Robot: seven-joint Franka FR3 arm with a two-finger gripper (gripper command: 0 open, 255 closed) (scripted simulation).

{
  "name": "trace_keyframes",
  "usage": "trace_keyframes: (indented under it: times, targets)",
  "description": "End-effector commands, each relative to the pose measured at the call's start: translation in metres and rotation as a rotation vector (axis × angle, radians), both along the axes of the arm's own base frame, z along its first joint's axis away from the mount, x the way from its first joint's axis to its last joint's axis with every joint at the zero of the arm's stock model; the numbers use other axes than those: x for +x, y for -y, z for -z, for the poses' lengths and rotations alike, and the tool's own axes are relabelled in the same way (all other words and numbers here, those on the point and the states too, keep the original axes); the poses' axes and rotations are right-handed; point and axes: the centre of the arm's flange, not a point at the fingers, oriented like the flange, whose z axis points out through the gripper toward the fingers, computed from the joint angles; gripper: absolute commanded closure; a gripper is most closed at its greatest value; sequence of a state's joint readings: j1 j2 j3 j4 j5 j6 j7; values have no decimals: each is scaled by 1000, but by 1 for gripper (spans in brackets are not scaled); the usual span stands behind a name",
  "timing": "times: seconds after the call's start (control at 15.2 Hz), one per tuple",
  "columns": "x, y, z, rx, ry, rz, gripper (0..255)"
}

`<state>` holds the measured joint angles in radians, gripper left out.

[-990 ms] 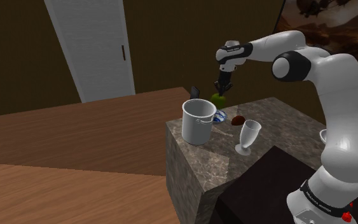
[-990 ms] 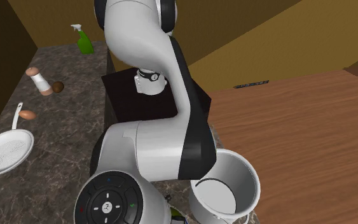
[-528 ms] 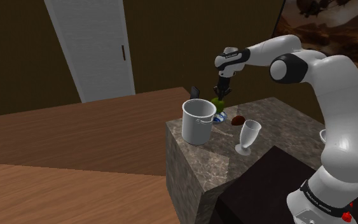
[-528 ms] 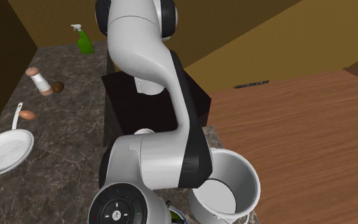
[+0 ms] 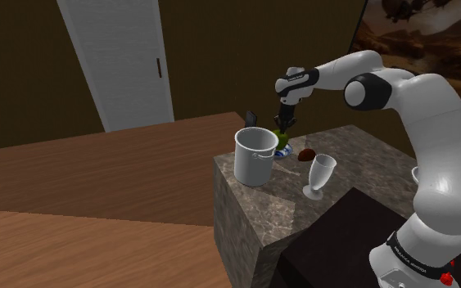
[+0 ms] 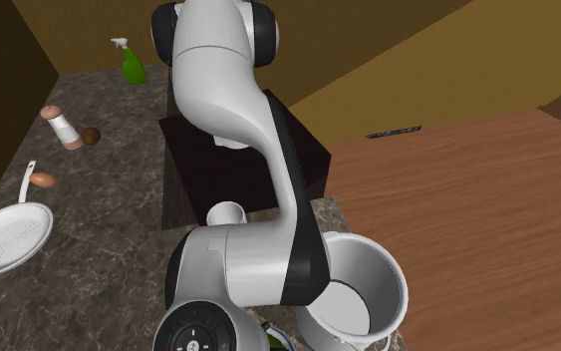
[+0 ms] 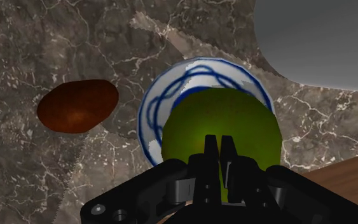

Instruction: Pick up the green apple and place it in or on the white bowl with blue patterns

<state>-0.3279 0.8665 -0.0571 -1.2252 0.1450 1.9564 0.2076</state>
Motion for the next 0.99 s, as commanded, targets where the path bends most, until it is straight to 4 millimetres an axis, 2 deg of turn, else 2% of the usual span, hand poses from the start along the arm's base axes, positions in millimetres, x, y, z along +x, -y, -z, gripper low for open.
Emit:
trace_keyframes:
  times: [0.0,0.2,0.26,0.59,0.86,0.92]
  targets:
    - [0,0,0,0,1,0,255]
    - [0,0,0,0,1,0,255]
    - [0,0,0,0,1,0,0]
    - [0,0,0,0,1,0,0]
    - [5,7,-49,0,1,0,0]
    - [5,7,-49,0,1,0,0]
